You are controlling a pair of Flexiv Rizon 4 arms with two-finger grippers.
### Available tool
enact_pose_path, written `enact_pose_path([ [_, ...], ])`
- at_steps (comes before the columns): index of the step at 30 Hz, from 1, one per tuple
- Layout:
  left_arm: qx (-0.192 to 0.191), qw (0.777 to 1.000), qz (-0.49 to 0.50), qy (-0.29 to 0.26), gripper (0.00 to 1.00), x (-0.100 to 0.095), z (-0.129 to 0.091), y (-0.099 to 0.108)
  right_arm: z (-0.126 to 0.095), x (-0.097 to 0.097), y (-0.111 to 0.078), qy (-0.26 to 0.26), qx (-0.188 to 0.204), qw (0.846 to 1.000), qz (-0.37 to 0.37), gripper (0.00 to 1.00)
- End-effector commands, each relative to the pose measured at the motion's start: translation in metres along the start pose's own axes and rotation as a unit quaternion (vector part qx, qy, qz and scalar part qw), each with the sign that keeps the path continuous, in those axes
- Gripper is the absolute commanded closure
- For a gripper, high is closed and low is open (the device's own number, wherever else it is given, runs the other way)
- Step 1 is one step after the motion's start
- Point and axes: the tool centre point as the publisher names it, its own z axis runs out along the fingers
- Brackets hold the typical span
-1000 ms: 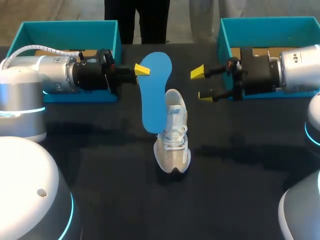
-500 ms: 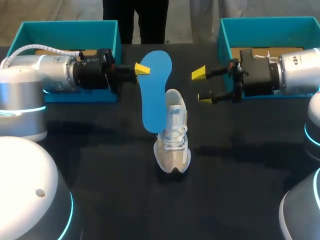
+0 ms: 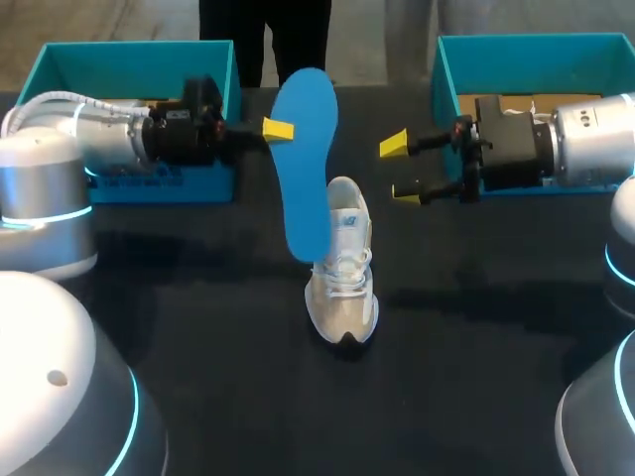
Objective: Take the shoe out of the shoebox, open the shoe tongue, remove and reinsert the insole, then place the shoe into the shoebox
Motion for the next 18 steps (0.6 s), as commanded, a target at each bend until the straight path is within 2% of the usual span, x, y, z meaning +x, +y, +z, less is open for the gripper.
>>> enact_pose_path([
  [1, 0.010, 0.997, 0.070, 0.016, 1.00, 0.000, -0.001, -0.004, 0.003, 0.000, 0.001, -0.001, 0.000, 1.000, 0.000, 0.00],
  [5, 0.030, 0.990, 0.137, 0.028, 1.00, 0.005, -0.002, -0.011, 0.003, 0.000, 0.001, -0.001, 0.000, 1.000, 0.000, 0.00],
  [10, 0.024, 0.981, 0.192, 0.014, 1.00, 0.008, -0.001, -0.017, 0.003, 0.000, 0.001, -0.001, 0.000, 1.000, 0.000, 0.00],
  [11, 0.009, 0.980, 0.197, -0.002, 1.00, 0.007, 0.000, -0.017, 0.003, 0.000, 0.001, -0.001, 0.000, 1.000, 0.000, 0.00],
  [18, 0.009, 0.980, 0.197, -0.002, 1.00, 0.007, 0.000, -0.017, 0.003, 0.000, 0.001, -0.001, 0.000, 1.000, 0.000, 0.00],
])
